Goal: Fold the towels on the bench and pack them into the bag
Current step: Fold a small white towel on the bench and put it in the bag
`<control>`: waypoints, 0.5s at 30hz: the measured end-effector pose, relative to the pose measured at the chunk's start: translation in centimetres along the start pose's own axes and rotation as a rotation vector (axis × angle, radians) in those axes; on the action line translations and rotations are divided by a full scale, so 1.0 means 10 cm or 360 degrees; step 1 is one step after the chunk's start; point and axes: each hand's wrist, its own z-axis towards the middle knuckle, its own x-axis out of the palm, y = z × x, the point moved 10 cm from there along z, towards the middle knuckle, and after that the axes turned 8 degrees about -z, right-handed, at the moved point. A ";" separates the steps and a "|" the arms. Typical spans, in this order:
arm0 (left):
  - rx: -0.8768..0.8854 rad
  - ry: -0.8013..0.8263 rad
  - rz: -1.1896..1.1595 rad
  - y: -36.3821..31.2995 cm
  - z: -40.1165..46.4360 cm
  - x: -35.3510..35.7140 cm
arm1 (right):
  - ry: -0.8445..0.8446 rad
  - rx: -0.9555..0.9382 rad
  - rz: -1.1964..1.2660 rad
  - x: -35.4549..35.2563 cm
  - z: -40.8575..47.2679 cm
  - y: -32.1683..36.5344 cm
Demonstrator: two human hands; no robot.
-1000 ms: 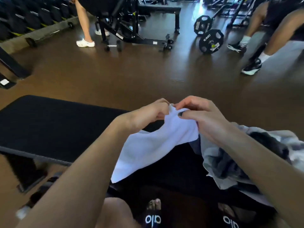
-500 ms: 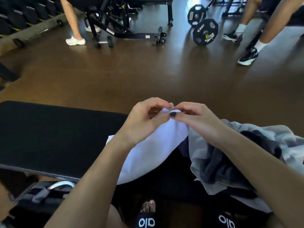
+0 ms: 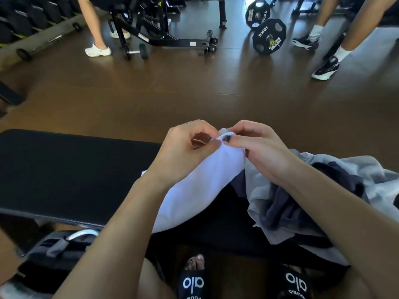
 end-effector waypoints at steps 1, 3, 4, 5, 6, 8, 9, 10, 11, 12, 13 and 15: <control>-0.0004 -0.0007 -0.0001 0.00 -0.01 -0.01 | -0.0018 -0.0025 0.0014 -0.01 0.00 0.03; -0.0005 -0.0019 0.0012 0.00 -0.02 -0.02 | -0.0076 -0.0076 -0.0017 -0.03 0.00 0.08; -0.0014 -0.0015 0.0017 0.01 -0.02 -0.02 | -0.0104 -0.0099 -0.0054 -0.03 0.00 0.10; -0.0030 0.0003 0.0012 0.03 -0.02 -0.02 | -0.0130 -0.0120 -0.0091 -0.03 -0.01 0.11; -0.0050 0.0033 -0.0003 0.05 -0.03 -0.01 | -0.0148 -0.0139 -0.0121 -0.03 -0.01 0.12; -0.0079 0.0093 -0.0011 0.10 -0.05 0.02 | -0.0185 -0.0163 -0.0167 -0.04 -0.03 0.14; -0.0083 0.0110 0.0007 0.12 -0.07 0.03 | -0.0208 -0.0171 -0.0183 -0.06 -0.03 0.15; -0.0080 0.0123 0.0040 0.13 -0.08 0.02 | -0.0233 -0.0183 -0.0201 -0.08 -0.04 0.16; -0.0069 0.0140 0.0084 0.14 -0.09 0.02 | -0.0265 -0.0200 -0.0226 -0.11 -0.04 0.17; -0.0057 0.0168 0.0144 0.16 -0.10 0.03 | -0.0305 -0.0220 -0.0256 -0.14 -0.04 0.19; -0.0039 0.0211 0.0232 0.17 -0.11 0.04 | -0.0350 -0.0235 -0.0285 -0.18 -0.04 0.20; 0.0012 0.0322 0.0458 0.21 -0.14 0.07 | -0.0439 -0.0250 -0.0303 -0.25 -0.05 0.21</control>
